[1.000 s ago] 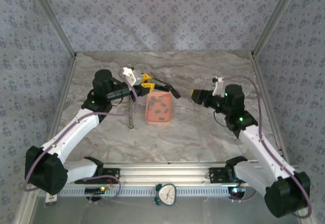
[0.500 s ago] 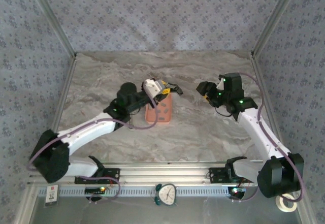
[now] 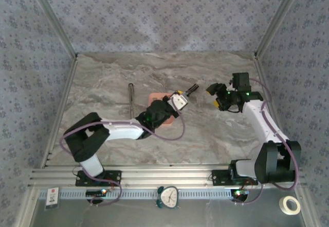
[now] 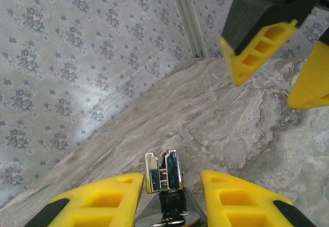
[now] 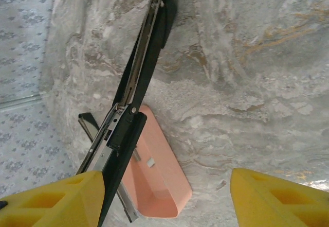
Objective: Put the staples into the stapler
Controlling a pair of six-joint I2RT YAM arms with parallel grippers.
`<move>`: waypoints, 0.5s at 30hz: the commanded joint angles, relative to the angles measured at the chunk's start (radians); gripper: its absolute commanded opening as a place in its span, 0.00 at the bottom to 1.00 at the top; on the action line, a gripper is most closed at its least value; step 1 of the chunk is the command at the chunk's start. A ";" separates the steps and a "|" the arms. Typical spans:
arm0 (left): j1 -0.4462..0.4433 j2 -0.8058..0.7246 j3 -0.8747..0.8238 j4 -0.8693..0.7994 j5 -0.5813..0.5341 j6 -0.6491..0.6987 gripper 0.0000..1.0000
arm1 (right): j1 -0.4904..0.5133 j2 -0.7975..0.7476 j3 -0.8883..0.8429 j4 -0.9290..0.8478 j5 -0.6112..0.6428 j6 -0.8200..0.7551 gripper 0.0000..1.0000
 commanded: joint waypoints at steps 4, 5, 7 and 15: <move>-0.062 0.070 0.056 0.276 -0.095 0.041 0.00 | -0.006 0.072 0.048 -0.019 -0.001 -0.013 0.69; -0.066 0.075 0.055 0.286 -0.094 0.045 0.00 | -0.004 0.087 0.057 -0.020 -0.006 -0.013 0.69; -0.074 0.081 0.053 0.292 -0.085 0.061 0.00 | -0.003 0.122 0.083 -0.032 -0.012 -0.013 0.69; -0.091 0.089 0.039 0.310 -0.045 0.128 0.00 | 0.033 0.289 0.269 -0.095 -0.030 -0.024 0.72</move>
